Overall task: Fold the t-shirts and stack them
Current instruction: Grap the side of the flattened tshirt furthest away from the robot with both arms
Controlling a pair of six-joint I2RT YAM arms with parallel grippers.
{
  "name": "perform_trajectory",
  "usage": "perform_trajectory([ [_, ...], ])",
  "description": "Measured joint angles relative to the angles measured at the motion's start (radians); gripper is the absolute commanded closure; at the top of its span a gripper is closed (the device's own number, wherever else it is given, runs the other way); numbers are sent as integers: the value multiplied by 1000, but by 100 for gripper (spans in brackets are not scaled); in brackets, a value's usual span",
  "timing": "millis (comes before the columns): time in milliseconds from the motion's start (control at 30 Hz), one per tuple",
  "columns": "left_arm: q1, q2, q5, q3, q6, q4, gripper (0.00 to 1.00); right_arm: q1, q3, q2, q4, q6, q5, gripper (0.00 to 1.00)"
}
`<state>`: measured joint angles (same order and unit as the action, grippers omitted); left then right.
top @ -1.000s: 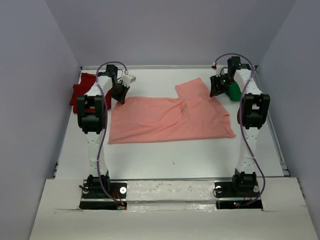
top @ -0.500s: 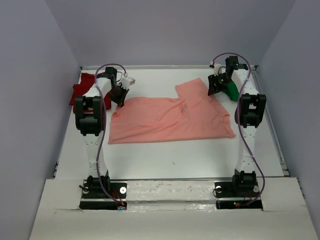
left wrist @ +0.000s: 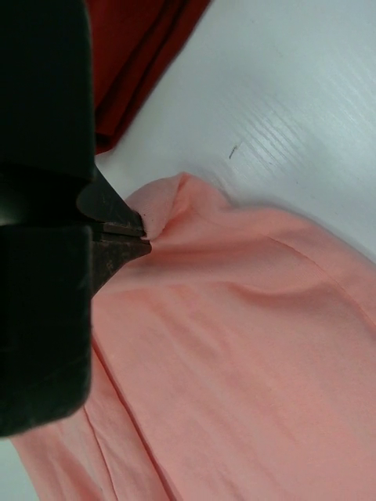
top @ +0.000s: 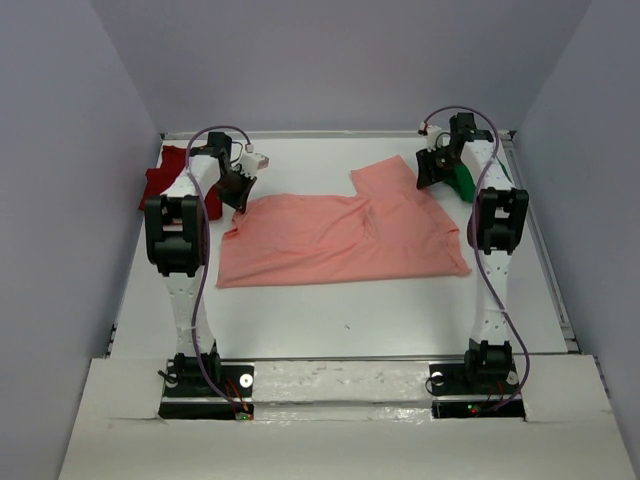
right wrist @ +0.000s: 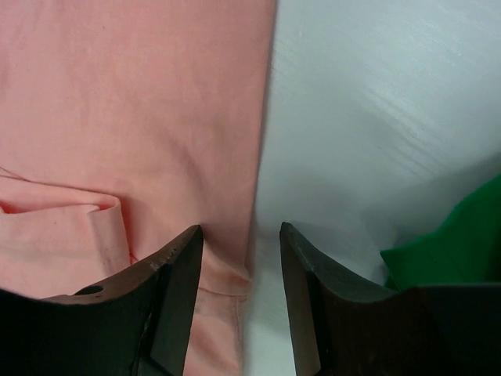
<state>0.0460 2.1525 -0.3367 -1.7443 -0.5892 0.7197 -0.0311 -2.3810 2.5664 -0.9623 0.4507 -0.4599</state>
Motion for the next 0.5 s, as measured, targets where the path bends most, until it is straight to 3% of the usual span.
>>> perform_trajectory([
  [67,0,-3,-1,0,3,4,100,0,0,0,3,5,2,73],
  [100,0,-6,-1,0,3,5,100,0,0,0,3,6,3,87],
  [167,0,-9,-2,0,4,7,100,0,1,0,3,9,3,100],
  [500,0,-17,-4,1,9,14,100,0,63,-21,38,11,4,100],
])
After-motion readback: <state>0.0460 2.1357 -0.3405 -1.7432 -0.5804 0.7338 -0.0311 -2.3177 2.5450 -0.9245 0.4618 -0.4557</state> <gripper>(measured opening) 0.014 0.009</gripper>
